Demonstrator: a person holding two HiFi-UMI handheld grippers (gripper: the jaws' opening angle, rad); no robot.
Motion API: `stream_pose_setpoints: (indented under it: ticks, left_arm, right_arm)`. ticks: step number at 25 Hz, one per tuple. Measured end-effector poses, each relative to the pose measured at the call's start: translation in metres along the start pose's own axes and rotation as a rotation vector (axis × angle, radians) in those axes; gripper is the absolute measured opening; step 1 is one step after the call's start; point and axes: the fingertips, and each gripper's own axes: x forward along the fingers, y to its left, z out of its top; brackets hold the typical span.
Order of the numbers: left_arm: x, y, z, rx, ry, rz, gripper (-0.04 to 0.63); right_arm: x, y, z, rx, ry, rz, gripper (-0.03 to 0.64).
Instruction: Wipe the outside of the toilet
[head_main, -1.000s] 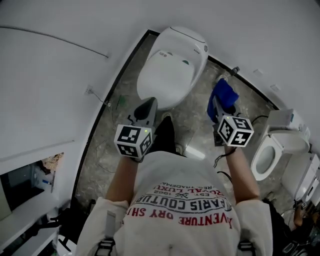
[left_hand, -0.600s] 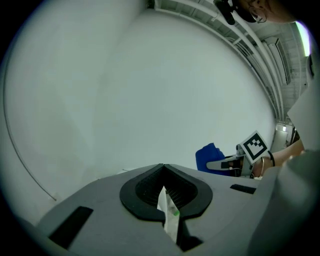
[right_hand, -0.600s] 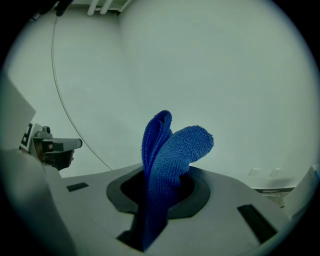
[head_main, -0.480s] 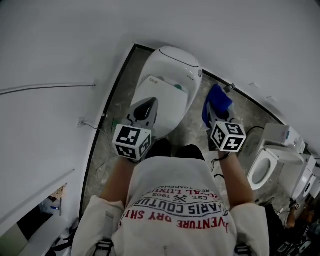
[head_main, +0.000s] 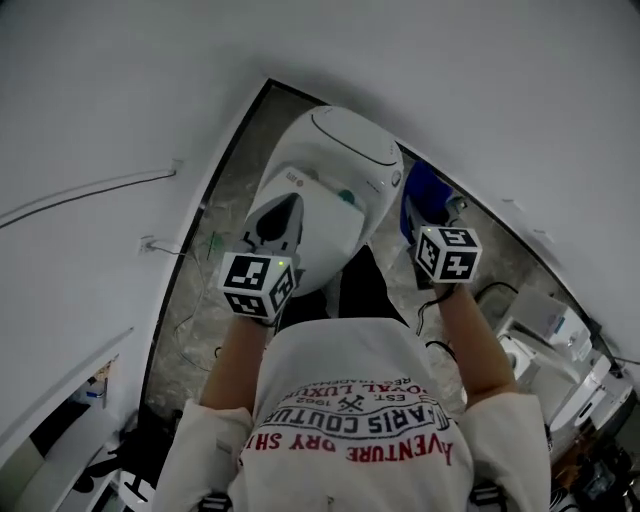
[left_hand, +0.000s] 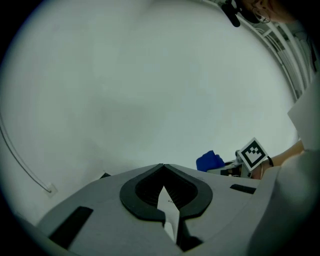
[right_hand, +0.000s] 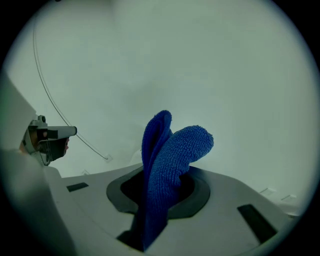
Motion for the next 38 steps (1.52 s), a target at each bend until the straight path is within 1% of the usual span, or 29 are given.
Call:
stream_pose_setpoints:
  ticks: [2,5,8,10,12,14,16,18,21,26,28,32,34,36,38]
  left_arm:
    - [0.018,0.004,-0.002,-0.048,0.000,0.052,0.008]
    - [0.043,0.014,-0.013,-0.115,0.024,0.115,0.008]
    - [0.070,0.022,-0.029,-0.152,0.054,0.153,0.008]
    - [0.090,0.025,-0.041,-0.173,0.074,0.161,0.008]
    - [0.108,0.026,-0.052,-0.175,0.095,0.157,0.008]
    - [0.122,0.029,-0.062,-0.155,0.119,0.155,0.008]
    - [0.134,0.034,-0.069,-0.138,0.138,0.158,0.008]
    - [0.143,0.040,-0.074,-0.143,0.142,0.169,0.008]
    - [0.155,0.053,-0.077,-0.164,0.131,0.189,0.008]
    - [0.168,0.067,-0.083,-0.172,0.113,0.185,0.008]
    - [0.173,0.073,-0.085,-0.185,0.103,0.184,0.008]
    - [0.182,0.084,-0.093,-0.218,0.077,0.191,0.008]
    - [0.183,0.088,-0.098,-0.221,0.074,0.195,0.008]
    - [0.183,0.097,-0.101,-0.214,0.072,0.204,0.008]
    - [0.182,0.111,-0.104,-0.229,0.061,0.218,0.008]
  right_arm:
    - [0.025,-0.020,0.002,-0.004,0.054,0.035,0.072]
    - [0.064,-0.038,0.009,-0.031,0.122,0.082,0.072]
    - [0.106,-0.053,0.011,-0.082,0.178,0.110,0.072]
    - [0.133,-0.064,0.008,-0.133,0.213,0.120,0.072]
    - [0.159,-0.075,0.004,-0.203,0.241,0.125,0.072]
    - [0.182,-0.081,0.000,-0.251,0.261,0.142,0.072]
    - [0.200,-0.085,-0.002,-0.243,0.282,0.176,0.072]
    - [0.216,-0.086,-0.004,-0.217,0.302,0.207,0.072]
    - [0.234,-0.084,-0.005,-0.210,0.338,0.245,0.072]
    - [0.253,-0.059,-0.005,-0.230,0.402,0.327,0.072]
    - [0.262,-0.045,-0.004,-0.281,0.426,0.354,0.072]
    - [0.279,-0.034,0.000,-0.484,0.447,0.379,0.072]
    - [0.285,-0.030,0.001,-0.519,0.453,0.390,0.072]
    - [0.291,-0.023,0.005,-0.527,0.452,0.397,0.072]
    - [0.299,-0.016,0.010,-0.559,0.449,0.398,0.072]
